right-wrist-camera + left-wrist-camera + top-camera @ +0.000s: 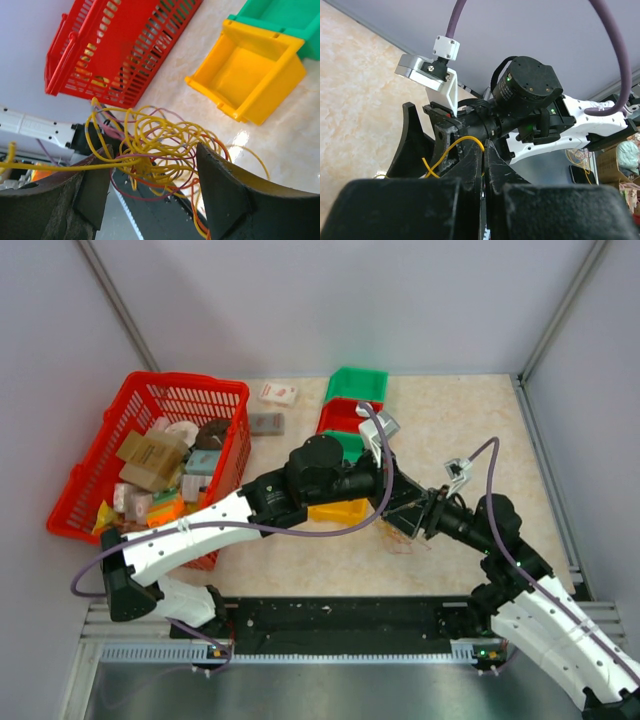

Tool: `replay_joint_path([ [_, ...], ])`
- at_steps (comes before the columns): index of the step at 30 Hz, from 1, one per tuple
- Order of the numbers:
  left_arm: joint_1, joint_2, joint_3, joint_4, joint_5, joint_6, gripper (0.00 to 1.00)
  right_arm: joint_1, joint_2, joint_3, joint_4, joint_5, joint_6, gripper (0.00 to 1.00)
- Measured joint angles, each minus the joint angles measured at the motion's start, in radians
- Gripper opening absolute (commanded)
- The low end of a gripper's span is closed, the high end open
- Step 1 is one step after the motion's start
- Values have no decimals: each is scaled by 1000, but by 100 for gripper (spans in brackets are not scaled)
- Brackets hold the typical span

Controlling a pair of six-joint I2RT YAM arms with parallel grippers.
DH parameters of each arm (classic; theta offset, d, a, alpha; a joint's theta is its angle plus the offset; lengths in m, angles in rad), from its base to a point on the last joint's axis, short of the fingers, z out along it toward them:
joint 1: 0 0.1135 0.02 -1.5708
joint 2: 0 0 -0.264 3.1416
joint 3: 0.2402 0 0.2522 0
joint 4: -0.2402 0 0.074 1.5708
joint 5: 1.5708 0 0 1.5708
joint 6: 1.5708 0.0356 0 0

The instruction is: Untangle the cables

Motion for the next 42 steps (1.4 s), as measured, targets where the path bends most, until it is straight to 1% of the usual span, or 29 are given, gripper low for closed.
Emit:
replay_joint_path([
  [3, 0, 0, 0, 10, 2, -2, 0, 0, 0, -19, 24, 54, 16, 65],
  [6, 0, -2, 0, 14, 3, -5, 0, 0, -1, -19, 24, 119, 25, 49],
  [8, 0, -4, 0, 16, 3, -5, 0, 0, -6, -19, 22, 165, 37, 41],
  [10, 0, -8, 0, 15, 6, -6, 0, 0, -12, -19, 22, 198, 50, 40],
  [12, 0, -14, 0, 15, 7, -5, 0, 0, -20, -25, 26, 224, 60, 35],
  [15, 0, -28, 0, 14, 11, 3, 0, 1, -33, -59, 23, 262, 72, 24],
  [18, 0, -56, 0, 8, 29, 21, 0, 0, -40, -119, 24, 296, 97, 23],
  [21, 0, -103, 4, 1, 48, 52, 0, 1, -40, -184, 18, 343, 132, 26],
  [24, 4, -140, 19, -65, 47, 90, 0, 7, -40, -196, 33, 389, 174, 28],
  [27, 6, -150, 85, -136, 35, 145, 0, 7, -23, -200, 39, 465, 226, 28],
  [29, 8, -158, 141, -220, 4, 197, 0, 7, -2, -199, 59, 490, 265, 29],
  [30, 9, -159, 168, -261, -10, 221, 0, 6, 10, -198, 74, 504, 288, 31],
  [32, 10, -159, 212, -319, -37, 262, 0, -3, 41, -188, 81, 527, 331, 40],
  [33, 10, -159, 228, -336, -46, 274, 0, -12, 60, -184, 78, 540, 347, 47],
  [34, 10, -159, 251, -359, -58, 293, 0, -21, 76, -182, 75, 547, 357, 58],
  [35, 10, -159, 272, -383, -69, 306, 0, -28, 95, -177, 70, 553, 364, 64],
  [37, 9, -160, 305, -382, -73, 321, 0, -37, 119, -172, 29, 586, 365, 66],
  [38, 8, -164, 328, -354, -72, 324, 0, -48, 131, -176, -17, 602, 350, 67],
  [40, 6, -191, 362, -286, -72, 326, 0, -66, 147, -182, -111, 619, 310, 73],
  [42, 5, -231, 375, -231, -75, 326, 0, -68, 136, -182, -178, 634, 287, 74],
])
